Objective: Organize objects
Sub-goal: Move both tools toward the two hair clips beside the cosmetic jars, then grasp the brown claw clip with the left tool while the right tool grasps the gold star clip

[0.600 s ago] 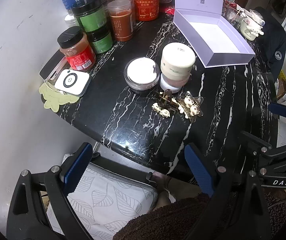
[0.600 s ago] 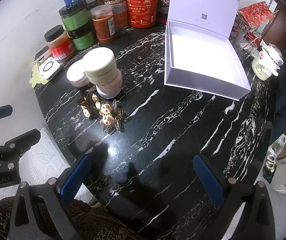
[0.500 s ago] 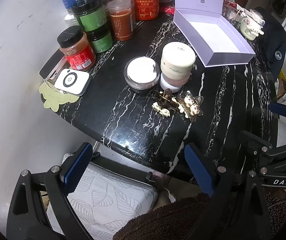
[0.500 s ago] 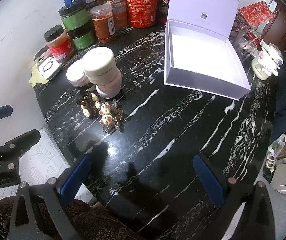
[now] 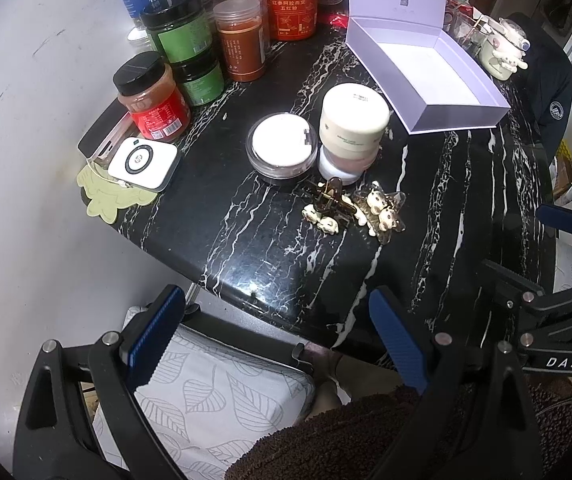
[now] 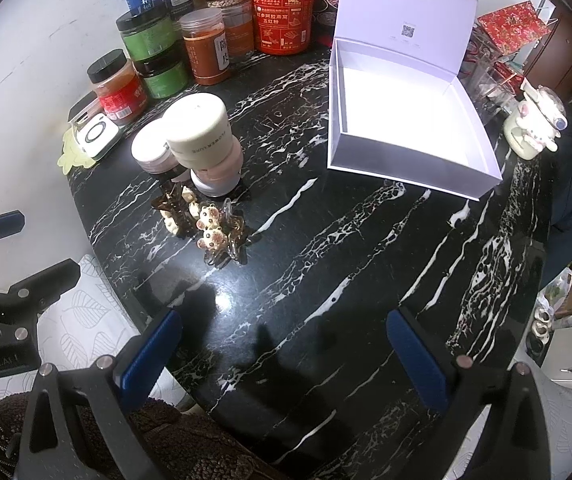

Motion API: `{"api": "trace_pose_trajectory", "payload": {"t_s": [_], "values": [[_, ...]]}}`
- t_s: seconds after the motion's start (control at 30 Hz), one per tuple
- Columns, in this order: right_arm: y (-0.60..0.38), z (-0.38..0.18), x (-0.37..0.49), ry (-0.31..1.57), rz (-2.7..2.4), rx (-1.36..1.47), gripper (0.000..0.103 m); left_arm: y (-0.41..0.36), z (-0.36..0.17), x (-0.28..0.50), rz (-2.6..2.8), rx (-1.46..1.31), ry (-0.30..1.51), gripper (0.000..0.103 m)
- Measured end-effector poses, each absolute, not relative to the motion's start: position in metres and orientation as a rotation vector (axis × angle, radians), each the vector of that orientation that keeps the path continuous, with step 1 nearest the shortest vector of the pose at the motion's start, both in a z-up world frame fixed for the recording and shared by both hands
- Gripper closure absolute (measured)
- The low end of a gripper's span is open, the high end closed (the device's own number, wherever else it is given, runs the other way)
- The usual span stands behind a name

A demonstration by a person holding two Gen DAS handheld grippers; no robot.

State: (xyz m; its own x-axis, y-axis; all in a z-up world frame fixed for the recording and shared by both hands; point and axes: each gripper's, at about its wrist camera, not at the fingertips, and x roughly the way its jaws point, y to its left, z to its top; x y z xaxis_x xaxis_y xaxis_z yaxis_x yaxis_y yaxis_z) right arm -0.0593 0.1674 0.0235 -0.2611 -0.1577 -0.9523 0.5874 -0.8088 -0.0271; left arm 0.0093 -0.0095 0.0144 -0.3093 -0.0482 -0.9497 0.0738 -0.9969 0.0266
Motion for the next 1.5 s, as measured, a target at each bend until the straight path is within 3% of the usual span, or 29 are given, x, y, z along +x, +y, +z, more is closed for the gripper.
{"api": "trace_pose_trajectory", "payload": {"t_s": [0.77, 1.17, 1.5], "values": [[0.17, 0.004, -0.058, 0.489, -2.047, 1.566, 0.0, -0.01, -0.006, 0.014, -2.416, 1.863, 0.074, 0.01], [0.165, -0.009, -0.058, 0.455, -2.035, 1.461, 0.0, -0.017, -0.02, 0.016, -2.459, 1.808, 0.201, 0.01], [0.153, -0.024, -0.075, 0.449, -1.993, 1.372, 0.011, -0.018, -0.037, 0.006, -2.523, 1.729, 0.212, 0.01]]}}
